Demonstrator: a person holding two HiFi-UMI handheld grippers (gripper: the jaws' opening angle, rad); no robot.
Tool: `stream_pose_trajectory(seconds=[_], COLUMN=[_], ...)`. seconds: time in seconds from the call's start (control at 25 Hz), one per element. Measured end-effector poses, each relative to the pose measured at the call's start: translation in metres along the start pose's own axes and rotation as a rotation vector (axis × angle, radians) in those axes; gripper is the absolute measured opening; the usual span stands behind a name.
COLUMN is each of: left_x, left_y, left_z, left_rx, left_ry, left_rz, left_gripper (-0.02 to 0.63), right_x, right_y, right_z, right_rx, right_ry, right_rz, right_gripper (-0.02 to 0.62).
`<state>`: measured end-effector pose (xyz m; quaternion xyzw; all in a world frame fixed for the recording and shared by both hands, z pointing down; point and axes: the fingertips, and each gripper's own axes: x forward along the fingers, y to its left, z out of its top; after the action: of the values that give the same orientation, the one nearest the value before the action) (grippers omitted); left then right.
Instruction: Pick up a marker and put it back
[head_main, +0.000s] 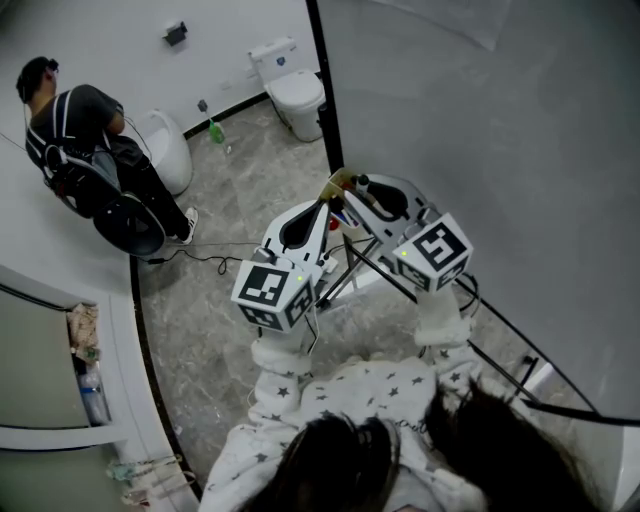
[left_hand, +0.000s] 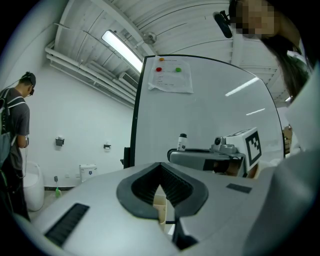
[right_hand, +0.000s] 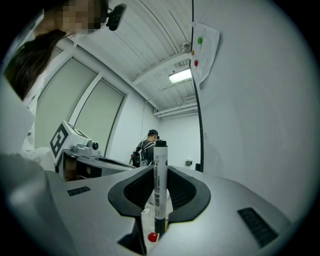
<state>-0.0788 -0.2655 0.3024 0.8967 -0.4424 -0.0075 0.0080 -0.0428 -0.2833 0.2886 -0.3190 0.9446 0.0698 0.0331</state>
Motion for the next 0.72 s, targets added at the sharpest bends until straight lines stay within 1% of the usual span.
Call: stream_pose_trajectory(seconds=[0.28, 0.72], left_x=[-0.006, -0.001], left_y=[0.015, 0.029], left_z=[-0.016, -0.057], left_rx=[-0.013, 0.006], left_ry=[0.02, 0.037], left_rz=[0.046, 0.067], left_gripper=[0.002, 0.002], right_x=[0.016, 0.027], right_y=[-0.005, -0.014], right_z=[-0.034, -0.096], right_rx=[0.017, 0.011], right_ry=[0.031, 0.049], right_rz=[-0.004, -0.035], right_gripper=[0.078, 0.078])
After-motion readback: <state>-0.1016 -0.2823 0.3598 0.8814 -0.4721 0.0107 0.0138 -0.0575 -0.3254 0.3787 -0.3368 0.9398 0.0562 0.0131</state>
